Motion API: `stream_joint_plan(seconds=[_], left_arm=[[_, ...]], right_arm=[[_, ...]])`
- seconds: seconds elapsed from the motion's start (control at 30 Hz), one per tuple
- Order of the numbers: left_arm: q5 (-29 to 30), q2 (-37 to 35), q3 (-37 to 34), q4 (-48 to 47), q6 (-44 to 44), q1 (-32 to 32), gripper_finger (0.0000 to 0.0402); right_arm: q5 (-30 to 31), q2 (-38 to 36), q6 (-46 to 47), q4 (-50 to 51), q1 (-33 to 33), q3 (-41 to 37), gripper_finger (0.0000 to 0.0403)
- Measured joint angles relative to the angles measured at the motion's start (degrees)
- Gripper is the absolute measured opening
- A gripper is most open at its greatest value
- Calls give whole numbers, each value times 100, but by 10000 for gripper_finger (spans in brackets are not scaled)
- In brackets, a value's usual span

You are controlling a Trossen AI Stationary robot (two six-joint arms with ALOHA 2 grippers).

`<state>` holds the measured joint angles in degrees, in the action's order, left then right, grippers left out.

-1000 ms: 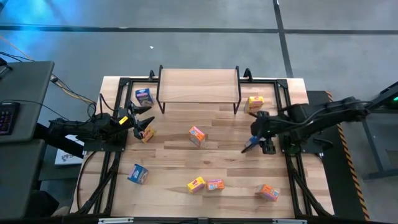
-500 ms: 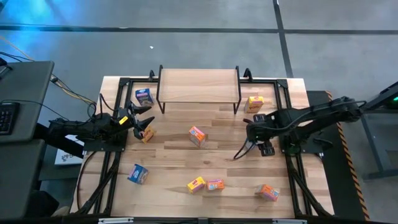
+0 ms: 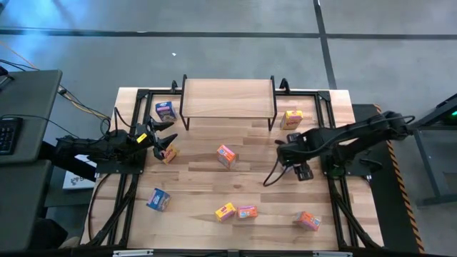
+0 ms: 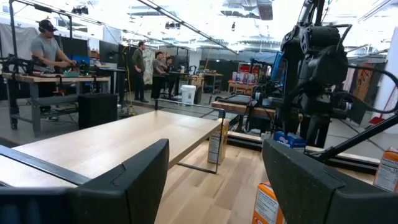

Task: Stack cereal on shelf
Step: Put the middle right blue cereal box on the shelf

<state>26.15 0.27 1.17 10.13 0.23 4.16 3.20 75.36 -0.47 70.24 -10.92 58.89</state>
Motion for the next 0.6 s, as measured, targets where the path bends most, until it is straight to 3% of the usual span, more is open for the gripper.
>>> stream_joint_plan(seconds=[0.37, 0.6], left_arm=[[0, 0, 0, -2, 0, 0, 250], [-1, -1, 0, -2, 0, 0, 250]], right_arm=[[87, 510, -2, 79, 0, -2, 257], [89, 574, 0, 85, 0, -2, 212]])
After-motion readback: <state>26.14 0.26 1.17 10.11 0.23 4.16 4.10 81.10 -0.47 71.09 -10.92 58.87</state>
